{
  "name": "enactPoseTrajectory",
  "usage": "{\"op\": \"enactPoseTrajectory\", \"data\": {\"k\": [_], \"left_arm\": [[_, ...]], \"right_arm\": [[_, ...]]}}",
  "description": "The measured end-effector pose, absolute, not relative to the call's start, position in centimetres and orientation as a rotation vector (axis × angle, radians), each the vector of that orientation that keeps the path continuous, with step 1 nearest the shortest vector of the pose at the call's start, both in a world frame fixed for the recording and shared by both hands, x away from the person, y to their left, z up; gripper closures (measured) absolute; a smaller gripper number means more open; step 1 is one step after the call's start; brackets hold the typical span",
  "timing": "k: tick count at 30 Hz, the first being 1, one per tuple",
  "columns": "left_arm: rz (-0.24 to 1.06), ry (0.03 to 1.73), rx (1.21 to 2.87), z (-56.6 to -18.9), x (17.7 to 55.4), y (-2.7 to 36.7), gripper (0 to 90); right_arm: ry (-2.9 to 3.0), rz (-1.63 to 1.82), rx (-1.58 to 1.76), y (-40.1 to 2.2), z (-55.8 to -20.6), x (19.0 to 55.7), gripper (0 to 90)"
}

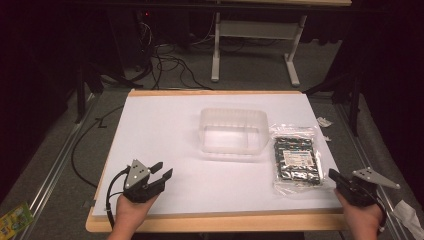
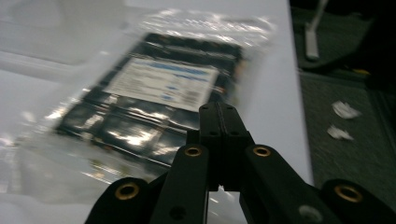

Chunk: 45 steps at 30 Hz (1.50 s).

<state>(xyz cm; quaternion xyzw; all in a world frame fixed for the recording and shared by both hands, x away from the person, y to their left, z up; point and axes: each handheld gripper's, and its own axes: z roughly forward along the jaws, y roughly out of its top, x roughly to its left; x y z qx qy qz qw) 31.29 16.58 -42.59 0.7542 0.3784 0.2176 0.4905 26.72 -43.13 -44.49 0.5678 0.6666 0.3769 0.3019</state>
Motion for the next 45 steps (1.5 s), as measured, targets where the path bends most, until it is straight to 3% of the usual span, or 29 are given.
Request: {"op": "enactPoseTrajectory", "data": {"k": [10, 45], "left_arm": [[0.504, 0.909, 1.849, -42.8, 31.3, 16.3, 50.0], [0.491, 0.896, 1.867, -42.9, 31.3, 16.1, 50.4]], "right_arm": [[1.789, 0.888, 1.639, -46.4, -46.9, 25.7, 90.0], [2.223, 0.962, 1.374, -36.9, -47.2, 22.7, 90.0]]}}
